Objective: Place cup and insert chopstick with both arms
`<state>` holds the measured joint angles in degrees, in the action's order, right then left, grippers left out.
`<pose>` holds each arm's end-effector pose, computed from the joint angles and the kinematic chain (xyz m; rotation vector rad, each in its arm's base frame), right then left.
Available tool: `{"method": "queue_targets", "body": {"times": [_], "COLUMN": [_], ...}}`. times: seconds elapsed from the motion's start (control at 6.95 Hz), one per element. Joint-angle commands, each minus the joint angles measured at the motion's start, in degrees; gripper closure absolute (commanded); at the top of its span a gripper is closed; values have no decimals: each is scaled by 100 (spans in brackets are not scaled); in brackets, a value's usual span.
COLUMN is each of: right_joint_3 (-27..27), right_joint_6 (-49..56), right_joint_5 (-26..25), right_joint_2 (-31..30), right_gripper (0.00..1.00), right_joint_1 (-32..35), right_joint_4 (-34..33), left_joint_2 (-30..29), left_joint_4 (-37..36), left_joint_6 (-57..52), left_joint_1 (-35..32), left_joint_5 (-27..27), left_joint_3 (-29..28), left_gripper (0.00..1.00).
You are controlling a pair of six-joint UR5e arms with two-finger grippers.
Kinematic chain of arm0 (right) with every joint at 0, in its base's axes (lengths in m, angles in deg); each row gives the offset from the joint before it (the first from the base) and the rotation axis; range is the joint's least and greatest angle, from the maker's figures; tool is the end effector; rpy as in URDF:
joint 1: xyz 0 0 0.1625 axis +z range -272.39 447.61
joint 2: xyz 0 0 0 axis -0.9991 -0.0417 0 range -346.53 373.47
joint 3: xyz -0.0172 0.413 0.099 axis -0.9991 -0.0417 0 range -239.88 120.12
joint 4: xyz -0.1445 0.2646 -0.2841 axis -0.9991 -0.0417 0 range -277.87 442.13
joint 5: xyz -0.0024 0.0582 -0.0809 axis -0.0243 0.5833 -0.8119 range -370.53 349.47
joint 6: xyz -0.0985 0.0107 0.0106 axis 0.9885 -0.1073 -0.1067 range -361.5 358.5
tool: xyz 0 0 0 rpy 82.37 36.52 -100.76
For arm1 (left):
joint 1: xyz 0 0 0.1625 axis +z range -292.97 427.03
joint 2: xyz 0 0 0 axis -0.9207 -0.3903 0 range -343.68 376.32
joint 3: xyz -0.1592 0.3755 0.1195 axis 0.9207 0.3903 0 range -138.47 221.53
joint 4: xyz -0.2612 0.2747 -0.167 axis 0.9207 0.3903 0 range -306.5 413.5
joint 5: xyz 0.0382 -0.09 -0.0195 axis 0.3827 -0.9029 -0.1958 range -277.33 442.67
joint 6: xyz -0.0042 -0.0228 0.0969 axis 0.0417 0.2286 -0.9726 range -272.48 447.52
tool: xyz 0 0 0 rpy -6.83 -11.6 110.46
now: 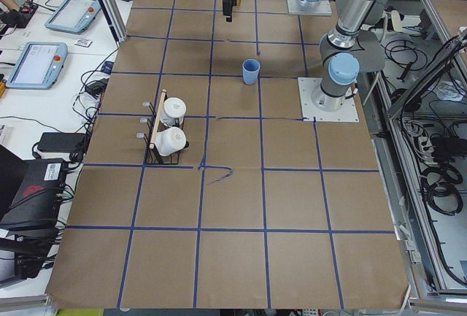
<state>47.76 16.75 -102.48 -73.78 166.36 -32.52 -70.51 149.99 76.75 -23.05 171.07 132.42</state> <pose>0.0308 -0.5107 0.3585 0.1867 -3.0827 0.0977 -0.1366 -0.4604 0.4958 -0.2920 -3.0913 -0.1095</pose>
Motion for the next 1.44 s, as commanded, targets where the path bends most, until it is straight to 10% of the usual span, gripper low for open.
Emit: {"method": "queue_targets", "body": {"times": [0.0,1.3], "right_joint_3": [3,-15], "right_joint_6": [2,3], "right_joint_5": [-7,63], "right_joint_2": [-12,-47], "right_gripper": [59,75], "right_joint_1": [0,0], "right_joint_4": [83,180], "left_joint_2": [70,96], "left_joint_4": [10,159], "left_joint_6": [-39,-572], "left_joint_1": [156,428], "left_joint_5": [-7,-59], "left_joint_3": [103,174], "left_gripper": [0,0]}}
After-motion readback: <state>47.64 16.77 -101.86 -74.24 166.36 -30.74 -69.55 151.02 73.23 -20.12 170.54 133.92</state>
